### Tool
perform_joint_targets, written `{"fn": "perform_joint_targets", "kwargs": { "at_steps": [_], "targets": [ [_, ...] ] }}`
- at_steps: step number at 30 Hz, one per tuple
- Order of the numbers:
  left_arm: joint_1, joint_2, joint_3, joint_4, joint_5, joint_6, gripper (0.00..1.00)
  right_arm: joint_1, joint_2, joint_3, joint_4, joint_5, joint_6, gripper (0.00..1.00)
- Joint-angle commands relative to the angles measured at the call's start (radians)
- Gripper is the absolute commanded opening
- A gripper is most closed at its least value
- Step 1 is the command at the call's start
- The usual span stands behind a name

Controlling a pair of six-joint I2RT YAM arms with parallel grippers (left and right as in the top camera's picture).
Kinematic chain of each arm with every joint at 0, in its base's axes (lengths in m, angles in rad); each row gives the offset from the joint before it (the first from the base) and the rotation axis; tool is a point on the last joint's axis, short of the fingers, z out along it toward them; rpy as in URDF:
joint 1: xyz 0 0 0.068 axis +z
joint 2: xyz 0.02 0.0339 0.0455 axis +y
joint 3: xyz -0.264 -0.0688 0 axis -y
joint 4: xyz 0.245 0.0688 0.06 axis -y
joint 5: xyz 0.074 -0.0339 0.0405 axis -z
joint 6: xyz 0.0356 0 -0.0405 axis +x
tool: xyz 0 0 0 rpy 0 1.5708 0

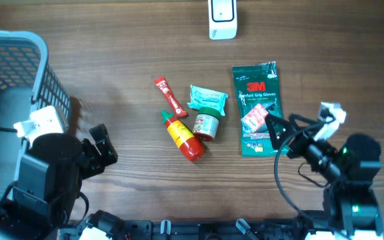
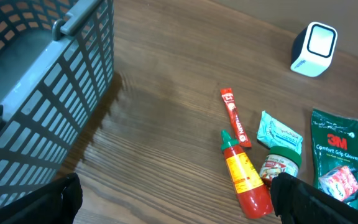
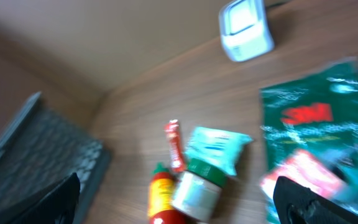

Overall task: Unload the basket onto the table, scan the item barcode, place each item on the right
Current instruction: 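Reach the right gripper to the orange tissue pack and grasp it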

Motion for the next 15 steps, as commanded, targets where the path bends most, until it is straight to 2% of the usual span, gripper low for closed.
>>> {"fn": "perform_joint_targets", "kwargs": {
  "at_steps": [1, 2, 4, 6, 10, 15],
  "targets": [
    [-0.006, 0.002, -0.001, -0.001, -0.016, -0.013, 1.0, 0.004, 0.137, 0.007, 0.053, -0.027, 0.129, 0.81],
    [-0.006, 0.002, -0.001, -0.001, -0.016, -0.013, 1.0, 0.004, 0.18, 0.007, 0.034, 0.048, 0.19, 0.75],
    [-0.006, 0.002, -0.001, -0.001, -0.016, -0.013, 1.0, 0.005, 0.311, 0.007, -0.016, 0.171, 0.301, 0.84],
    [-0.006, 0.002, -0.001, -0.001, -0.016, -0.013, 1.0, 0.006, 0.446, 0.007, 0.016, 0.172, 0.301, 0.83],
    [-0.006, 0.002, -0.001, -0.001, -0.016, -0.013, 1.0, 0.05, 0.742, 0.007, 0.192, 0.135, 0.304, 0.72],
    [-0.006, 0.002, -0.001, -0.001, -0.016, -0.013, 1.0, 0.086, 0.977, 0.007, 0.348, 0.146, 0.355, 0.66]
  ]
}}
